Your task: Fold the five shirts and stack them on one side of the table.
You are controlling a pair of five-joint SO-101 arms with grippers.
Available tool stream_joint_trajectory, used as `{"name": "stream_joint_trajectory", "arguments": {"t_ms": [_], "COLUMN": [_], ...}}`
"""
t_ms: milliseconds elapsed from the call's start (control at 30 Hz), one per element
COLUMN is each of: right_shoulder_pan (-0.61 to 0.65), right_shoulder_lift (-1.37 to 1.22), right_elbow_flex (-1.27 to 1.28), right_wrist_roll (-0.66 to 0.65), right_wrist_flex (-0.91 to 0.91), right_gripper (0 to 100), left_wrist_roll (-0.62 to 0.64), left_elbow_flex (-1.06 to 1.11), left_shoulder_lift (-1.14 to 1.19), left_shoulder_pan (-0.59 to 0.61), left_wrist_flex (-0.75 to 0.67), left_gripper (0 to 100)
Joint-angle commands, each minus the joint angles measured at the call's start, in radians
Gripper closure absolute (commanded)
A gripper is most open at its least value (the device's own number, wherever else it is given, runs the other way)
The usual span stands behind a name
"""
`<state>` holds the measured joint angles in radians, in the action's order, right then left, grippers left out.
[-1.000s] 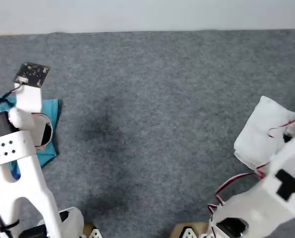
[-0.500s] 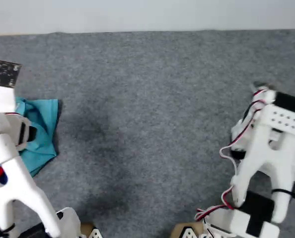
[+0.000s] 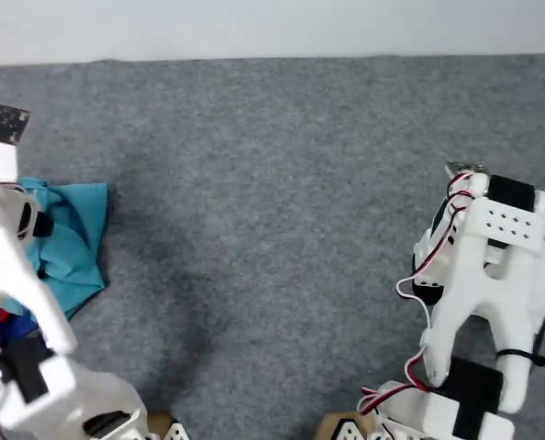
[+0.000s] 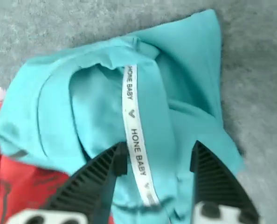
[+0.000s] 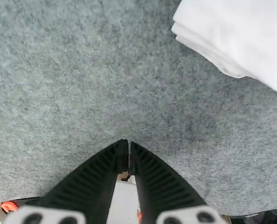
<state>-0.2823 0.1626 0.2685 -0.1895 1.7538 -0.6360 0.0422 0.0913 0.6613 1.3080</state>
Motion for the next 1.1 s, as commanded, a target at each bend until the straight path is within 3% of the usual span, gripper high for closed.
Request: {"name": "stream_joint_trajectory", "arguments": {"t_ms": [0, 133, 500, 667, 833, 1067], "right_shoulder_pan": [0.008, 0.007, 0.005, 0.005, 0.004, 0.004], "right_shoulder_lift": [0.044, 0.048, 0.051, 0.051, 0.05, 0.047], "right_elbow_flex": [0.0, 0.0, 0.0, 0.0, 0.0, 0.002], "right_wrist_roll": [0.012, 0.012, 0.014, 0.014, 0.014, 0.014], "right_wrist_flex": [0.035, 0.036, 0.036, 0.036, 0.035, 0.033], "right_gripper": [98.8, 98.8, 98.8, 98.8, 98.8, 98.8], "left_wrist_roll": [-0.005, -0.021, -0.026, 0.152, 0.276, 0.284], "left_elbow_flex": [-0.035, -0.041, -0.265, -0.401, -0.61, -0.708], "left_shoulder_lift": [0.078, 0.112, -0.13, -0.209, -0.21, -0.209], "left_shoulder_pan": [0.002, -0.023, -0.222, -0.351, -0.56, -0.902], "left_wrist_flex": [-0.057, -0.06, 0.164, 0.169, 0.153, 0.077], "left_gripper": [83, 100, 100, 100, 100, 100]}}
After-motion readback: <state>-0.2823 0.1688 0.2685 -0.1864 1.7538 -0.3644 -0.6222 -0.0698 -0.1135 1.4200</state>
